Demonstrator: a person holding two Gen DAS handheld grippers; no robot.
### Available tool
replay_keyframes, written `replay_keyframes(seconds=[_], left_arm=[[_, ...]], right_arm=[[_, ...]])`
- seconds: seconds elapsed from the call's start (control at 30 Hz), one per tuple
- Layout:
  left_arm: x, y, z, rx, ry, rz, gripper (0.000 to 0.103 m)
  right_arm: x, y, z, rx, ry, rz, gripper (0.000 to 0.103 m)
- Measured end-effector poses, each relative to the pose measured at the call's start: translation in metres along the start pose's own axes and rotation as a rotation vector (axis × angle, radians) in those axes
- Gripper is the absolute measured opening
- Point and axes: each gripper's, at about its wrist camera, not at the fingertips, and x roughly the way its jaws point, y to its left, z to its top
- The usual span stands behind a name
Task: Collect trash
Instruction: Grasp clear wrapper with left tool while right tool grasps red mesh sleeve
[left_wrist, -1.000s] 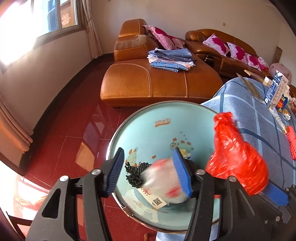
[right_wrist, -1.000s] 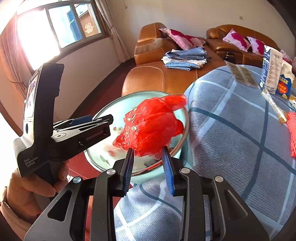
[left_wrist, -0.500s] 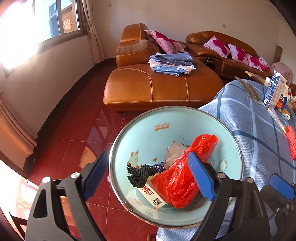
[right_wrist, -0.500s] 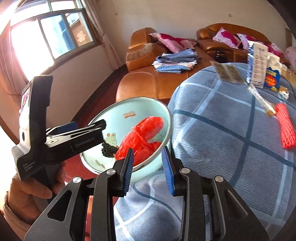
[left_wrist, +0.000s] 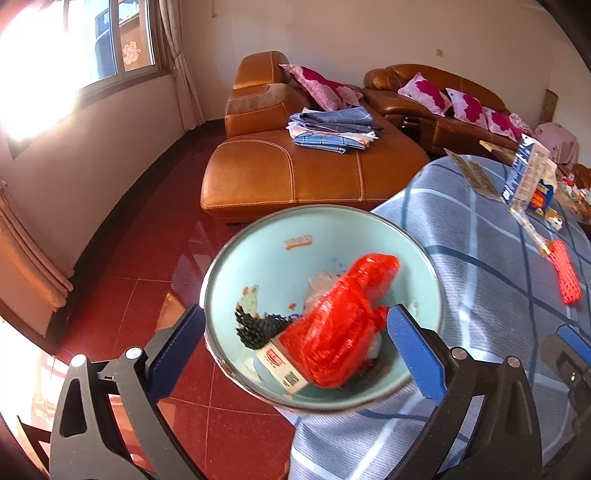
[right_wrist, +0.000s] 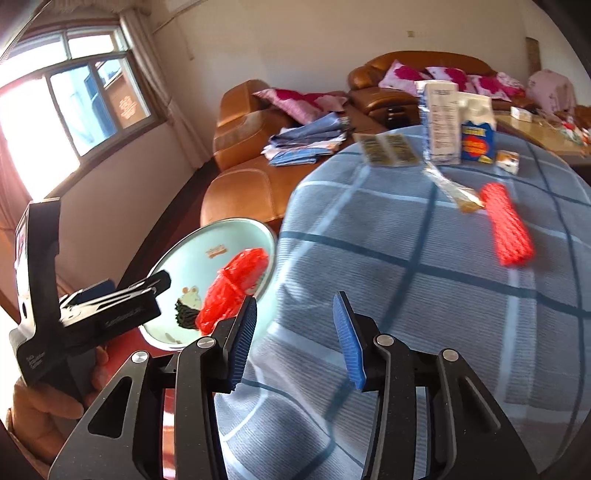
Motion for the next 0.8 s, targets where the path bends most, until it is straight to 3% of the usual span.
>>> replay_keyframes(seconds=[0.23, 0.57, 0.8], left_arm=[[-0.017, -0.022, -0.004, 0.037, -0.015, -0.031, 0.097], [-0.018, -0.078, -0.025, 0.150, 0.023, -0.152, 0.097], [0.000, -0.107, -0.022, 0.186, 0.065, -0.203, 0.097]], right_arm=[[-0.024, -0.033, -0.005, 0.073, -0.044, -0.053, 0.046], [-0.050, -0.110, -0.013, 0.202, -0.080, -0.198, 0.046], [-0.043, -0.160, 0.015, 0.250, -0.073, -0.269, 0.046]])
